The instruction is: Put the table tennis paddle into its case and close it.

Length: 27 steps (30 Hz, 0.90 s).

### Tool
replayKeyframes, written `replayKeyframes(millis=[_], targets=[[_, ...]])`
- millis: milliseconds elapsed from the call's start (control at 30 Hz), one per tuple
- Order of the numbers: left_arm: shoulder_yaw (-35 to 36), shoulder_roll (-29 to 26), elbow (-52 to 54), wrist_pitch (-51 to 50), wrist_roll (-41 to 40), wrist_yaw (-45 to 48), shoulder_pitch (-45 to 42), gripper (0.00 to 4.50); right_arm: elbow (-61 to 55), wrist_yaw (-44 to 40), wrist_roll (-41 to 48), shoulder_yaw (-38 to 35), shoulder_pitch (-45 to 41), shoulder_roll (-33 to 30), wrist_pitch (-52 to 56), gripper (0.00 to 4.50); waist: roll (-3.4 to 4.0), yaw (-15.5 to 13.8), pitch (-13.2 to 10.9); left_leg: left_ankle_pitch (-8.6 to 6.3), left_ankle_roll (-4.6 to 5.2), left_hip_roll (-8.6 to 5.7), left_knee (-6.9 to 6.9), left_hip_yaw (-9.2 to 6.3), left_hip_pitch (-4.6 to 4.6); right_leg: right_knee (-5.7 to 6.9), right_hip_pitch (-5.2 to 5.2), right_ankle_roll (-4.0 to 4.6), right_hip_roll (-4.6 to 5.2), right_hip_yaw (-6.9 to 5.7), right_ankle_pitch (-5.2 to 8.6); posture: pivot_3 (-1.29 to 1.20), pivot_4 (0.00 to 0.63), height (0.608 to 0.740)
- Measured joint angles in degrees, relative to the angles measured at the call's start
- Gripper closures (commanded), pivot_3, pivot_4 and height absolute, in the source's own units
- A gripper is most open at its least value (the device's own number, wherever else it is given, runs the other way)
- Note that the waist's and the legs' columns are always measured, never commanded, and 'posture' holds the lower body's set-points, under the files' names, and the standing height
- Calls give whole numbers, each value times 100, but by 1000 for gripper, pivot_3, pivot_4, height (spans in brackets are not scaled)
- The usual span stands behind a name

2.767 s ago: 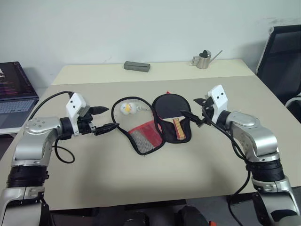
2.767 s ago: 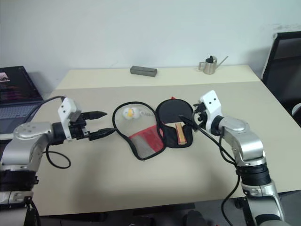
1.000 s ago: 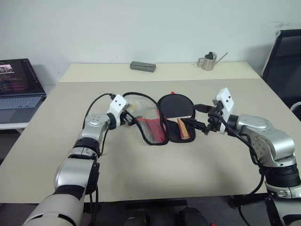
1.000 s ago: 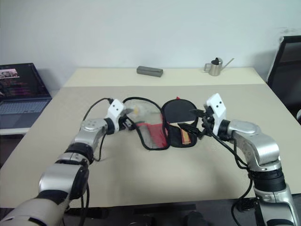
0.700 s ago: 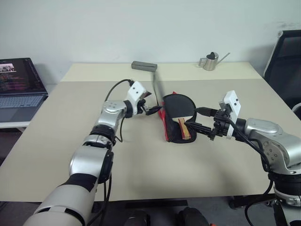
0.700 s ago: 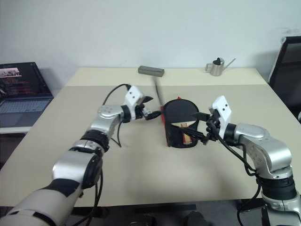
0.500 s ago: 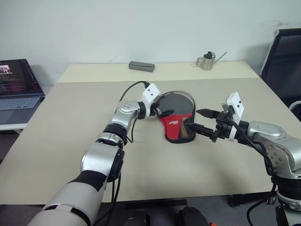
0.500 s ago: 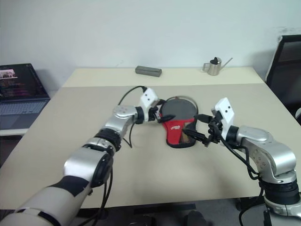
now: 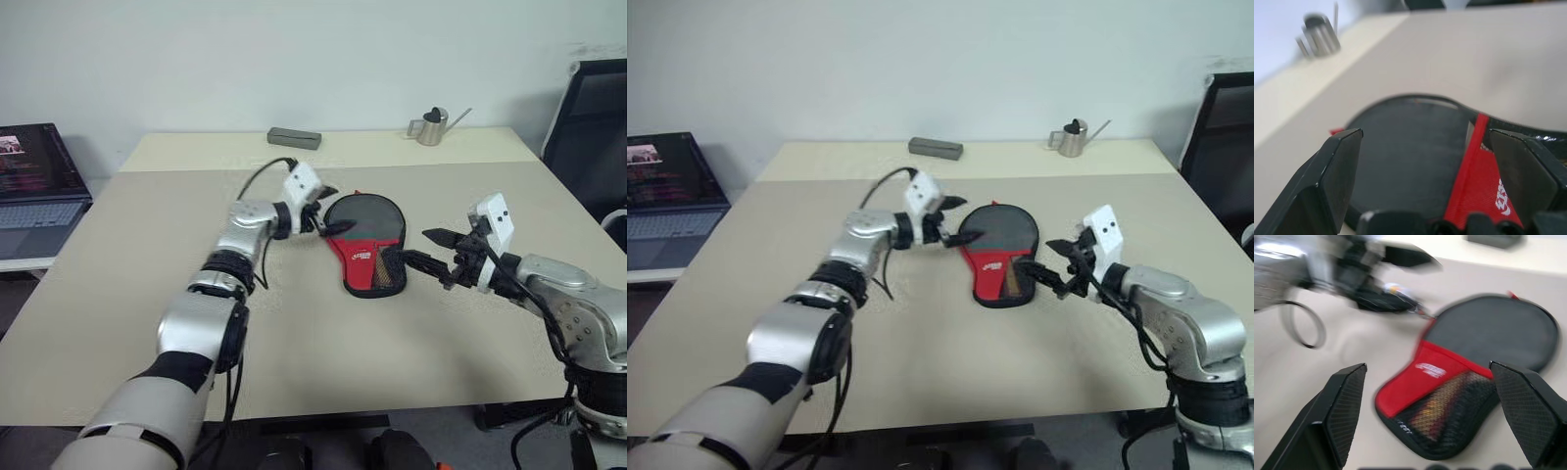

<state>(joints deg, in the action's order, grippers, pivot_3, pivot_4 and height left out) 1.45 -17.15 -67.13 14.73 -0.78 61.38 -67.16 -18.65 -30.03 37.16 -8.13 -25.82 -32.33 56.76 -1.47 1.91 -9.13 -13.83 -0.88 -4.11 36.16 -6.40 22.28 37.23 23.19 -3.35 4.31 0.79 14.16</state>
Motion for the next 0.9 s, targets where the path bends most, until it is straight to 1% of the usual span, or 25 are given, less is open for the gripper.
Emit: replayKeyframes(millis=[67,200,333,433,633,733,900], targets=[[50,-200,563,-261,-239,485,250,0,267,263,-10,10,-145,223,115,141,2,1,1,0,0,1,0,1,-1,0,0,0,0,2,0,0,150,740],[61,-721,1980,-1288,-650,1109,1209,0,874,512,-196,94,-424,444,117,141,4,33,1,0,0,4,0,0,-3,0,3,1,-4,8,0,0,150,740],[187,-1447,3337,-2326,-1029,1275,2038,0,1572,509,-507,235,-596,527,-70,141,4,61,1,0,0,10,0,1,-3,2,4,3,-10,9,-1,0,150,740],[356,-1708,4080,-2816,-1264,1095,2322,0,2077,474,-766,400,-762,629,-322,141,4,43,1,0,0,10,1,1,-6,3,3,7,-9,8,-4,0,150,740],[572,-1965,4969,-3432,-1596,663,2835,0,2987,376,-1073,513,-1136,934,-703,141,4,15,1,0,-1,14,-1,7,-16,5,0,10,-11,11,-6,0,150,740],[573,-1995,5163,-3601,-1704,555,2966,0,3357,322,-1211,569,-1250,1042,-898,141,4,9,1,0,-1,14,-1,8,-16,5,0,11,-11,11,-6,0,150,740],[582,-2213,5377,-3719,-1811,467,2985,0,4010,240,-1554,685,-1454,1162,-1271,141,5,10,1,0,-1,16,-2,12,-18,5,1,13,-12,14,-7,0,150,740]])
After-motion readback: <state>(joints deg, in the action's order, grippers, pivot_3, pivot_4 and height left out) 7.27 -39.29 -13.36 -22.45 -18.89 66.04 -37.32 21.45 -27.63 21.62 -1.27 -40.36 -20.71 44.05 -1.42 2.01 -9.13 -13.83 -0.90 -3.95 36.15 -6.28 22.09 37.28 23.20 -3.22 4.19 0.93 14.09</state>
